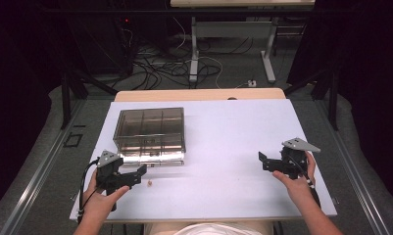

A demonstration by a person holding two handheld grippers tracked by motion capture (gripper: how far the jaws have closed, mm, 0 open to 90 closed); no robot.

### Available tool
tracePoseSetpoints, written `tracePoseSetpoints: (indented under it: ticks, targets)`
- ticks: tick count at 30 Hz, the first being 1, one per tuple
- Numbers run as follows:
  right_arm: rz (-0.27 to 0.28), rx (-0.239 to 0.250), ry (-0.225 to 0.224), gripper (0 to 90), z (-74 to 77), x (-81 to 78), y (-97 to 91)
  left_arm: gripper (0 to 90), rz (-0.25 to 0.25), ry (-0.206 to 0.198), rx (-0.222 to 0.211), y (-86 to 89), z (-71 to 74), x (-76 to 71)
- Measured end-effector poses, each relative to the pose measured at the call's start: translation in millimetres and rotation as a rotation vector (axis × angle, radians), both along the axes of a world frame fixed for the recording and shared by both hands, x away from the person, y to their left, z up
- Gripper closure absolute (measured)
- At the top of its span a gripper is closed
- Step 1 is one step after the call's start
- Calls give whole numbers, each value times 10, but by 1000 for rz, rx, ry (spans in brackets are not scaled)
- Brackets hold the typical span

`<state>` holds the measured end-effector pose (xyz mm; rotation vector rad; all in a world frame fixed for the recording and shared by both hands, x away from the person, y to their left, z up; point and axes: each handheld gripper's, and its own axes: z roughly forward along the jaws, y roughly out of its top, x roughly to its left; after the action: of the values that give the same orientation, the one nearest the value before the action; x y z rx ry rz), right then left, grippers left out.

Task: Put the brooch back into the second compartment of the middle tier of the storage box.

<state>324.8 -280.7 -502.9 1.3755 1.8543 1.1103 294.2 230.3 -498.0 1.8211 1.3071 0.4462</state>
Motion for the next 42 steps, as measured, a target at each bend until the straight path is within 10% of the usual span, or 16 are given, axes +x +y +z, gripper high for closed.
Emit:
tracePoseSetpoints:
  ticks: [42]
  targets:
    - [0,32,50,17,-91,84,-36,356,9,159,111,-76,-166,19]
